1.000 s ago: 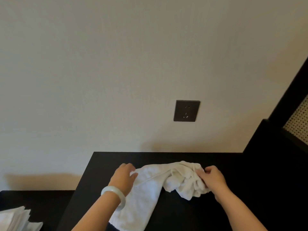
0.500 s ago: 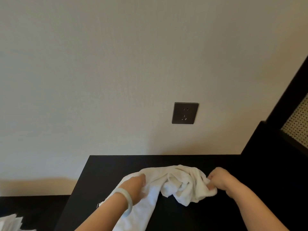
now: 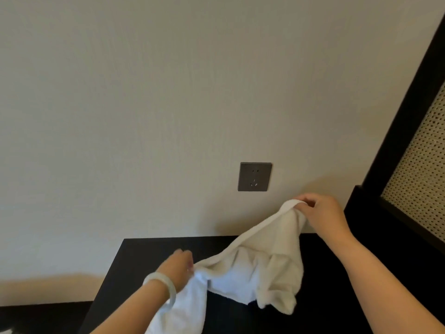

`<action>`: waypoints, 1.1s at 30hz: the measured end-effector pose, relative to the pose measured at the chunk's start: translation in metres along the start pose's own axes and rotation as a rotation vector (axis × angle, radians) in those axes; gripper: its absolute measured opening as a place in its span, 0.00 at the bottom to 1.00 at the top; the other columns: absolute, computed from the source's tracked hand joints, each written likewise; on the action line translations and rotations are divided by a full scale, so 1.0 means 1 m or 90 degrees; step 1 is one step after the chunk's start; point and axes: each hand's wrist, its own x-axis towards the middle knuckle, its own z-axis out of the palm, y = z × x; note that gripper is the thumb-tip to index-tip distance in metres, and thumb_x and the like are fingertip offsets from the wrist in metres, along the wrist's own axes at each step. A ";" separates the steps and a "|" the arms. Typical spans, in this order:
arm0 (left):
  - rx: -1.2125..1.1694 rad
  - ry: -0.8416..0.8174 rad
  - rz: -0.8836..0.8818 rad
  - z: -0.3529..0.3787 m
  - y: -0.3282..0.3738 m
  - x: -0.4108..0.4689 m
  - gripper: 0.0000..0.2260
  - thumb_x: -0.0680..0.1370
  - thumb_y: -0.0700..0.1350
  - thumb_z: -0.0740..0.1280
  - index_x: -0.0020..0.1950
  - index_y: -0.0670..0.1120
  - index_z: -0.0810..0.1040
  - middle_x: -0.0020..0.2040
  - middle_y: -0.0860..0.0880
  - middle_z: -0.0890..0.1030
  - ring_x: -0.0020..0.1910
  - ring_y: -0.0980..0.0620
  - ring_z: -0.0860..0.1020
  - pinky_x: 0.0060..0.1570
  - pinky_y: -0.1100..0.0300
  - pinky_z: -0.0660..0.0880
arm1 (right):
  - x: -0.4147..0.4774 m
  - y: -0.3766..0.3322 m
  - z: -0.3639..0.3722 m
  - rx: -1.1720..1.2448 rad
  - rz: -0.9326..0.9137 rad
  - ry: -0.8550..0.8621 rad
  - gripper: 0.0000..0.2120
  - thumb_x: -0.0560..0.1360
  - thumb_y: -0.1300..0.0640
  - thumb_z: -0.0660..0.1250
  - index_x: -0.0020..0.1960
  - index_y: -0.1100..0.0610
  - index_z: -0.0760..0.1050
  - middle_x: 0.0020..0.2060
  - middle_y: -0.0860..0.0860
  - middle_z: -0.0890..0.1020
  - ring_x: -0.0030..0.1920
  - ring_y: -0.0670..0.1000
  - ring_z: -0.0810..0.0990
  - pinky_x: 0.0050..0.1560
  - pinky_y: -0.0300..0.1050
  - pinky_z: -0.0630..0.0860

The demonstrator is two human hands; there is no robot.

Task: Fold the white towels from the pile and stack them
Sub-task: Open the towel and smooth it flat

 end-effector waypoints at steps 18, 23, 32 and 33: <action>0.035 0.205 0.111 -0.083 0.010 -0.028 0.11 0.76 0.33 0.63 0.46 0.51 0.73 0.55 0.46 0.73 0.47 0.49 0.75 0.46 0.61 0.71 | -0.083 0.017 0.005 0.034 -0.084 -0.251 0.12 0.68 0.65 0.77 0.35 0.50 0.79 0.54 0.41 0.78 0.57 0.39 0.77 0.57 0.25 0.67; -0.025 0.054 0.049 0.006 -0.026 -0.061 0.21 0.76 0.31 0.62 0.40 0.60 0.67 0.60 0.47 0.72 0.54 0.49 0.75 0.52 0.63 0.72 | -0.148 0.073 0.041 -0.169 -0.065 -0.584 0.15 0.76 0.57 0.70 0.41 0.36 0.76 0.61 0.34 0.75 0.64 0.35 0.72 0.65 0.27 0.64; -0.563 0.150 -0.429 0.031 -0.030 -0.053 0.10 0.75 0.45 0.73 0.50 0.40 0.76 0.43 0.41 0.81 0.43 0.43 0.81 0.48 0.49 0.79 | -0.133 0.070 0.086 -0.092 0.150 -0.148 0.12 0.79 0.60 0.65 0.43 0.44 0.75 0.45 0.40 0.78 0.45 0.39 0.78 0.43 0.29 0.70; -0.601 0.122 -0.449 0.031 -0.029 -0.051 0.10 0.76 0.45 0.72 0.48 0.39 0.78 0.42 0.40 0.83 0.43 0.41 0.82 0.50 0.47 0.80 | -0.130 0.066 0.095 -0.100 0.148 -0.145 0.09 0.79 0.58 0.65 0.45 0.44 0.73 0.48 0.39 0.76 0.46 0.39 0.76 0.44 0.30 0.70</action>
